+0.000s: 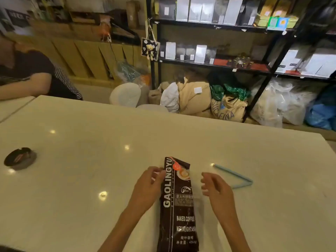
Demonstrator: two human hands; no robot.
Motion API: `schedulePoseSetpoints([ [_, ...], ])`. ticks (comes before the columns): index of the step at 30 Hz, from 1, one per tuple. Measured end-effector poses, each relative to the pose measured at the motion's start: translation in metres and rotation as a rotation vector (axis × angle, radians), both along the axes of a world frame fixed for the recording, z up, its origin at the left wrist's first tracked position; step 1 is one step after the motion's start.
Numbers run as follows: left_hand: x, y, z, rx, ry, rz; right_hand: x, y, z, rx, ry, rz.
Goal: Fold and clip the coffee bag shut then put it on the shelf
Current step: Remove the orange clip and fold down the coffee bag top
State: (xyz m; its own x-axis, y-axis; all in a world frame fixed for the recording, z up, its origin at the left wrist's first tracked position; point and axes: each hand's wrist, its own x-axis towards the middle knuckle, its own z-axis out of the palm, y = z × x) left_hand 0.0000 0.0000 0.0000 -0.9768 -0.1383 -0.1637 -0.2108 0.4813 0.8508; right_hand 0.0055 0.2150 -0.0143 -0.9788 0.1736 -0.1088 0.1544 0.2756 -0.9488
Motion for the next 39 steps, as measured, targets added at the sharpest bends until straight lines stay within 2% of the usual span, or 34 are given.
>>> schedulePoseSetpoints([
  [2, -0.002, 0.012, -0.005, 0.171, -0.152, 0.000, 0.005, -0.014, -0.009, -0.042, -0.197, 0.069],
  [4, 0.001, 0.022, -0.009, 0.219, -0.176, -0.005, 0.012, -0.024, -0.019, -0.230, -0.278, 0.101],
  [7, -0.006, 0.017, -0.008, 0.431, -0.141, -0.026, 0.015, -0.025, -0.013, -0.476, -0.225, 0.080],
  [10, -0.014, 0.003, 0.007, 0.536, -0.163, -0.101, 0.014, -0.024, -0.007, -0.522, -0.147, 0.099],
  [11, -0.019, 0.000, 0.014, 0.458, -0.110, -0.077, 0.013, -0.024, -0.008, -0.516, -0.117, 0.094],
  [13, -0.037, 0.004, 0.037, 0.124, 0.151, -0.036, 0.011, -0.023, -0.008, -0.506, -0.047, 0.077],
  [15, -0.062, 0.017, 0.069, -0.226, 0.348, -0.194, 0.012, -0.025, -0.006, -0.477, 0.015, 0.075],
  [16, -0.077, 0.025, 0.082, -0.355, 0.312, -0.320, 0.014, -0.026, -0.004, -0.464, 0.047, 0.062],
  [18, -0.105, 0.040, 0.103, -0.484, 0.091, -0.557, 0.017, -0.028, -0.002, -0.454, 0.073, 0.047],
  [20, -0.120, 0.055, 0.112, -0.463, -0.034, -0.704, 0.020, -0.027, -0.001, -0.472, 0.043, 0.048],
  [23, -0.123, 0.072, 0.117, -0.369, 0.053, -0.792, 0.021, -0.022, 0.001, -0.508, -0.185, 0.194],
  [25, -0.121, 0.079, 0.123, -0.324, 0.124, -0.811, 0.022, -0.019, -0.004, -0.462, -0.256, 0.292],
  [31, -0.127, 0.079, 0.145, -0.273, 0.251, -0.700, 0.017, -0.015, -0.006, -0.481, -0.201, 0.149],
  [35, -0.129, 0.089, 0.143, -0.311, 0.408, -0.592, 0.013, -0.007, -0.004, -0.529, -0.236, 0.208],
  [38, -0.129, 0.083, 0.145, -0.334, 0.386, -0.539, 0.016, 0.009, -0.006, -0.563, -0.268, 0.252],
  [39, -0.127, 0.075, 0.145, -0.322, 0.429, -0.462, 0.018, 0.015, -0.007, -0.566, -0.254, 0.241],
])
